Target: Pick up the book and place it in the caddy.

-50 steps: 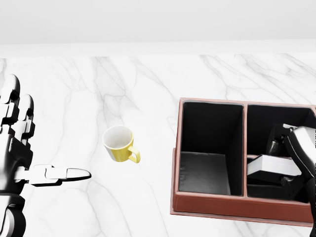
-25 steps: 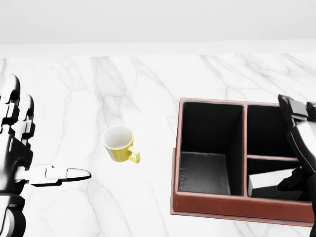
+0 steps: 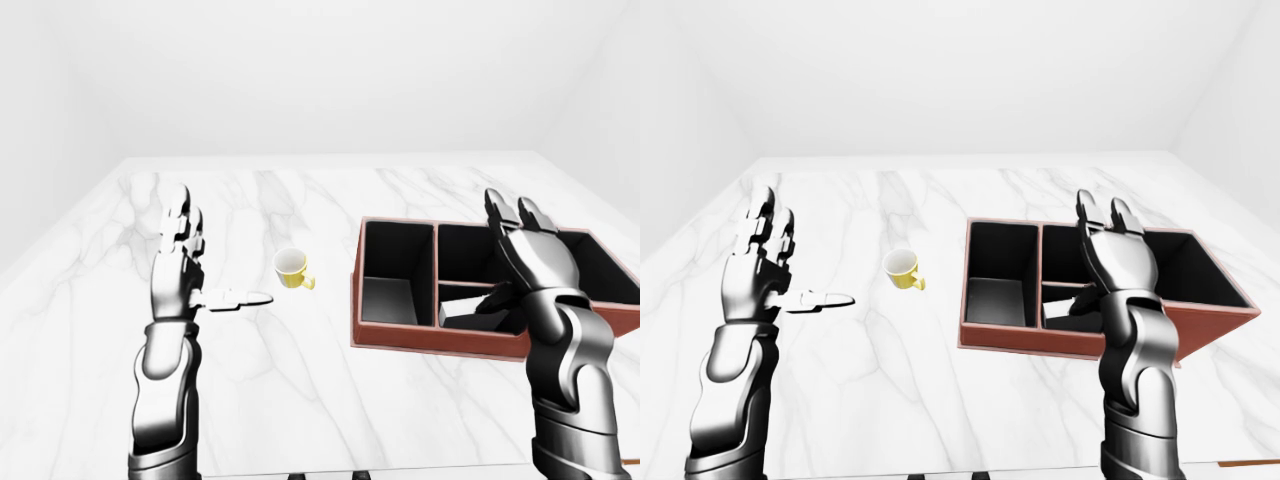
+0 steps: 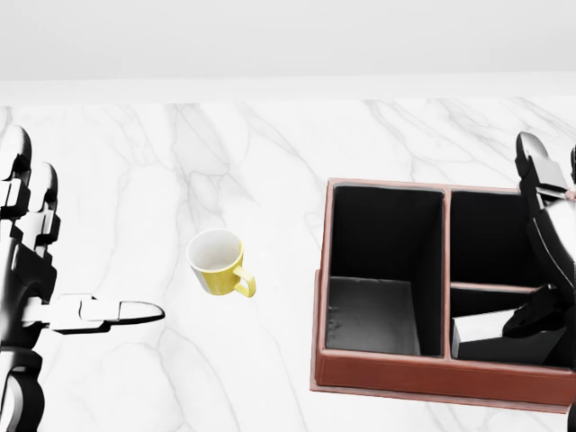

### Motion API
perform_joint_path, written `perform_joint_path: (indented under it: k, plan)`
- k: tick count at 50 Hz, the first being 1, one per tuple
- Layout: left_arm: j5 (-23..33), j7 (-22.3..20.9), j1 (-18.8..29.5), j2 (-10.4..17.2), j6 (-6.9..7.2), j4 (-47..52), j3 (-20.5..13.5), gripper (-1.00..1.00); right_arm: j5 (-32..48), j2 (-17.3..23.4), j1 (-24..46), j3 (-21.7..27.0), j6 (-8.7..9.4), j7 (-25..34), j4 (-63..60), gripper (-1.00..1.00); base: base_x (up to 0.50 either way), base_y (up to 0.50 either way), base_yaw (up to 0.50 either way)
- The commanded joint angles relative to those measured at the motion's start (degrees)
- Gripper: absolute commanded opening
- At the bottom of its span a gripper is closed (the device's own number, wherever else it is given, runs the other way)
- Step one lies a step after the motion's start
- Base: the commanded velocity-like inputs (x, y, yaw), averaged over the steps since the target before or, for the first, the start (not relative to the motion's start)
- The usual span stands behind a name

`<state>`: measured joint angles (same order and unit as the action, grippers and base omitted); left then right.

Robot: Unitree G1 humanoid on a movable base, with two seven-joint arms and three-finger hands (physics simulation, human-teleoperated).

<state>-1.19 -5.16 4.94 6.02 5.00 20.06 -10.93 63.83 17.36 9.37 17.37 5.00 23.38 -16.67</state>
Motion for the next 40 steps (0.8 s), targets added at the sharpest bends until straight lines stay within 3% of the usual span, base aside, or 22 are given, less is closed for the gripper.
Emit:
perform_joint_path:
  k: [1, 7, 19, 31, 40]
  plan:
    - [-0.1, 0.0, 0.9, 0.4, 0.0, 1.0, -0.3, 1.0, -7.1, -0.5, 6.1, -0.6, 0.0, 3.2, -6.2, 1.0, 0.0, 0.0, 0.0]
    - [-0.1, -0.2, 1.1, 0.7, 0.0, 2.5, -0.6, 1.0, -14.5, -0.8, 10.4, -2.2, 0.0, 3.9, -12.0, 1.0, 0.0, 0.0, 0.0]
    - [0.4, -0.4, 1.6, 0.7, 0.0, 6.3, -0.5, 1.0, -31.6, -3.5, 13.2, -4.5, 0.0, -2.7, -18.2, 1.0, 0.0, 0.0, 0.0]
    - [0.7, -0.5, 1.9, 0.7, 0.0, 9.2, -0.5, 1.0, -51.2, -5.9, 11.0, -4.1, 0.0, -12.6, -22.0, 1.0, 0.0, 0.0, 0.0]
    - [1.2, -0.4, 1.6, 0.2, 0.0, 11.0, 0.1, 1.0, -55.0, -7.9, 7.2, -7.3, 0.0, -15.0, -23.3, 1.0, 0.0, 0.0, 0.0]
